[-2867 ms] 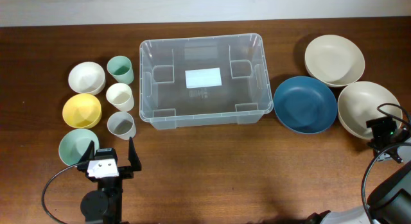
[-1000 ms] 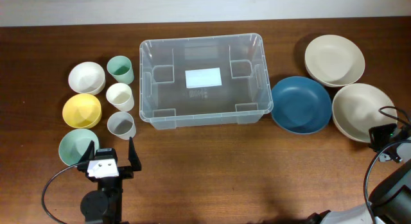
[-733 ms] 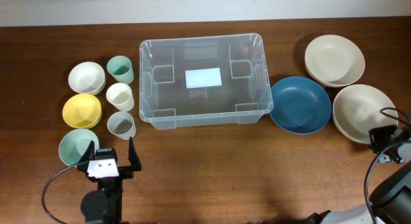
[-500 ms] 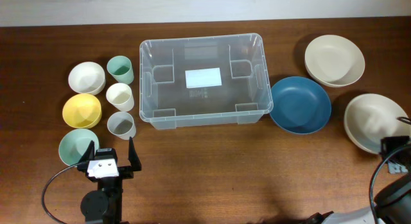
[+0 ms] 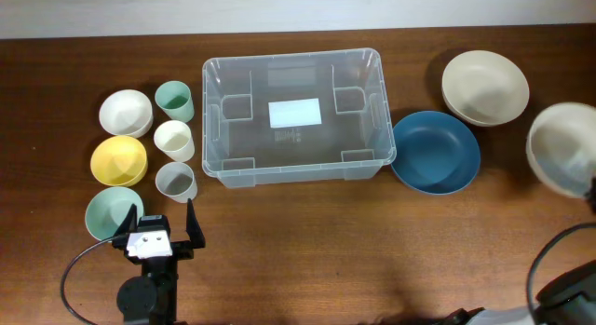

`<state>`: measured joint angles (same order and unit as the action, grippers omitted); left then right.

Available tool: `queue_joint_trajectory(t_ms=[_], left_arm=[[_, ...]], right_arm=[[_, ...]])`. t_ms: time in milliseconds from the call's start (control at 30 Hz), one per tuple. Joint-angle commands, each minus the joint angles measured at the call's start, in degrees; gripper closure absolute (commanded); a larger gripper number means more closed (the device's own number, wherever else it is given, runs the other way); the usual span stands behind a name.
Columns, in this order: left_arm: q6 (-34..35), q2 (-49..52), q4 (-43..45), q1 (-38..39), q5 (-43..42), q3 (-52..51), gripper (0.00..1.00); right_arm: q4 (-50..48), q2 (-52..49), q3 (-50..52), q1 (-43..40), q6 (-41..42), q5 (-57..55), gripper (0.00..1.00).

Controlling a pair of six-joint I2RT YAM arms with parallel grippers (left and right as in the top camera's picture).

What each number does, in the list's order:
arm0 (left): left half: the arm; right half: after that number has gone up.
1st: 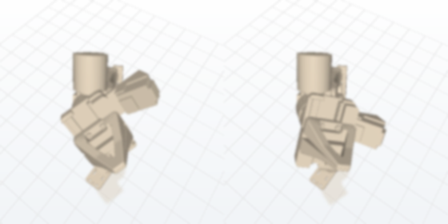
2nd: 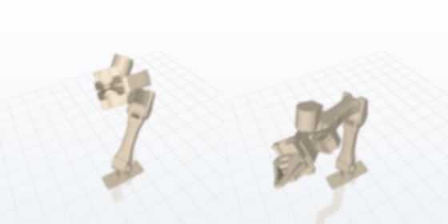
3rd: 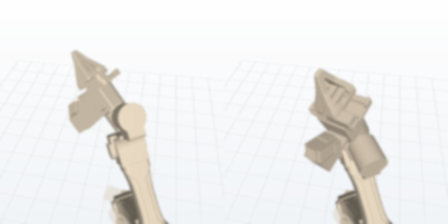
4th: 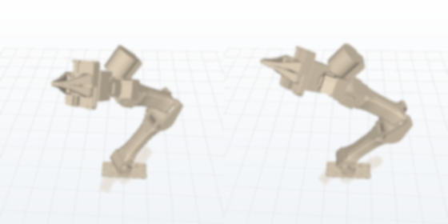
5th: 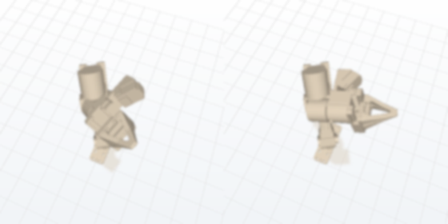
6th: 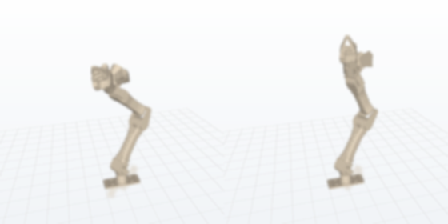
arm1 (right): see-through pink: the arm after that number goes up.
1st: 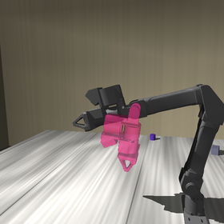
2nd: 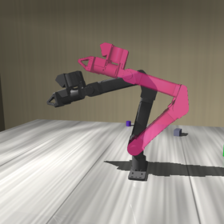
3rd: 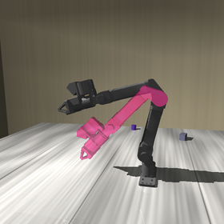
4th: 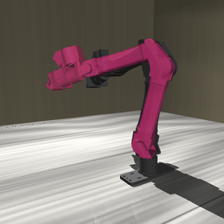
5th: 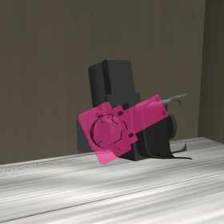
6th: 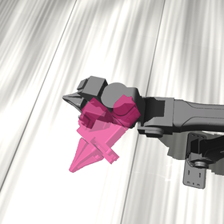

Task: Pack container
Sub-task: 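Lift the cream bowl and carry it over the clear container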

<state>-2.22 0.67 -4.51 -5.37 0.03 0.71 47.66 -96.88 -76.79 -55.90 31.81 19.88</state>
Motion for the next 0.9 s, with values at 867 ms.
queue_joint_trajectory(t_ms=[867], left_arm=[[-0.9,-0.4,-0.3,0.0,-0.2,-0.2,0.0]], right_arm=[[-15.6,-1.2,-10.4,71.2,8.0,-8.3,0.96]])
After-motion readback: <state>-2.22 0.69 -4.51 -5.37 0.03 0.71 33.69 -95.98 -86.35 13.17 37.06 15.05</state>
